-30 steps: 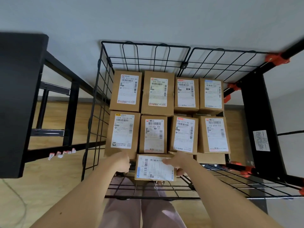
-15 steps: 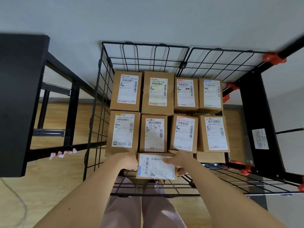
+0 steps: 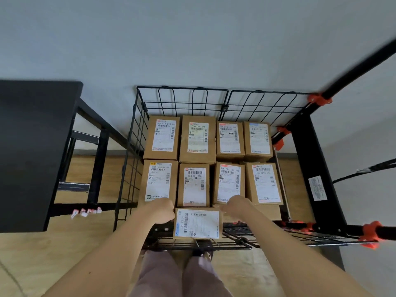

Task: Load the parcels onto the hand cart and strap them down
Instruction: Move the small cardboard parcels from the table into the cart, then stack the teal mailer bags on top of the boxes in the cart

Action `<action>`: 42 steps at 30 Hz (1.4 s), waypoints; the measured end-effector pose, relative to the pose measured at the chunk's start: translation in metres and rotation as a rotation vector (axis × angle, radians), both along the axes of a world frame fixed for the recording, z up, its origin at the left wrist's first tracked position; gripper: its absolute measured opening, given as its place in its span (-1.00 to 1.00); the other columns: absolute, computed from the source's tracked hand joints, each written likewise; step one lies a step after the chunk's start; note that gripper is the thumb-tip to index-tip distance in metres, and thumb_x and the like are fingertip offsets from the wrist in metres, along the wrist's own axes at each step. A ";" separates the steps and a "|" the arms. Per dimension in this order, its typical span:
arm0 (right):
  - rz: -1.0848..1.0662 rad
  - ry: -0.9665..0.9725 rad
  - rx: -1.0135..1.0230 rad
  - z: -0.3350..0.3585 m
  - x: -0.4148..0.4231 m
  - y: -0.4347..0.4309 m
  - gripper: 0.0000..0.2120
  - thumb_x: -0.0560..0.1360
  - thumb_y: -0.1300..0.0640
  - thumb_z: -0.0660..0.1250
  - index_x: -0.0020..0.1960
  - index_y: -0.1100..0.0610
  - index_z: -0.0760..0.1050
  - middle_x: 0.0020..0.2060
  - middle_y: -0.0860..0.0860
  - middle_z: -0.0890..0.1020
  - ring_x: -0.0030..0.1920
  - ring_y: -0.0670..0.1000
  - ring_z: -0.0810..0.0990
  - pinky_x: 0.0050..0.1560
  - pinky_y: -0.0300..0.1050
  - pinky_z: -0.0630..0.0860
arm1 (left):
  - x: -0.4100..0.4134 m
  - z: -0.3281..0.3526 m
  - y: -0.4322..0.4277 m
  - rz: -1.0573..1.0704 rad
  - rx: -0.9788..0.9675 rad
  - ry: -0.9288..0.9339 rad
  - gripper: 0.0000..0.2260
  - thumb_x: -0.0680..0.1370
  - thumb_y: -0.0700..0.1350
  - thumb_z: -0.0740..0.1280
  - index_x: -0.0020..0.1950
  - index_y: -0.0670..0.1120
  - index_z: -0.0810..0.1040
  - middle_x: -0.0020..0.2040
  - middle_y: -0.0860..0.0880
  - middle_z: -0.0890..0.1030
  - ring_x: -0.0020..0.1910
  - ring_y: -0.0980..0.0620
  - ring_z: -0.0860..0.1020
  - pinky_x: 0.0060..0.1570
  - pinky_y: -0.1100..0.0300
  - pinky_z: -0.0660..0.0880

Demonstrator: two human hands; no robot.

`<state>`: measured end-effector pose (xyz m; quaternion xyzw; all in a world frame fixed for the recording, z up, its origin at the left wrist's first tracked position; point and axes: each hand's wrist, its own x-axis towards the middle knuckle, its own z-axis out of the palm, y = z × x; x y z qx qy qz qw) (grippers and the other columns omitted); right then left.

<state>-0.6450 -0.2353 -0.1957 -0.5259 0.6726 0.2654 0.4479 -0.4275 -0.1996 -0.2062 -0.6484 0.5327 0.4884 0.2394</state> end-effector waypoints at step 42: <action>0.360 -0.664 -0.790 0.239 0.398 0.111 -0.77 0.55 0.13 0.23 0.15 0.02 0.57 0.13 -0.07 0.61 0.13 -0.05 0.55 0.07 -0.27 0.43 | 0.324 0.259 0.164 0.474 -1.023 -0.085 -0.60 0.58 -0.05 0.26 0.41 0.09 0.31 0.26 0.10 0.52 0.16 0.14 0.53 0.16 0.21 0.47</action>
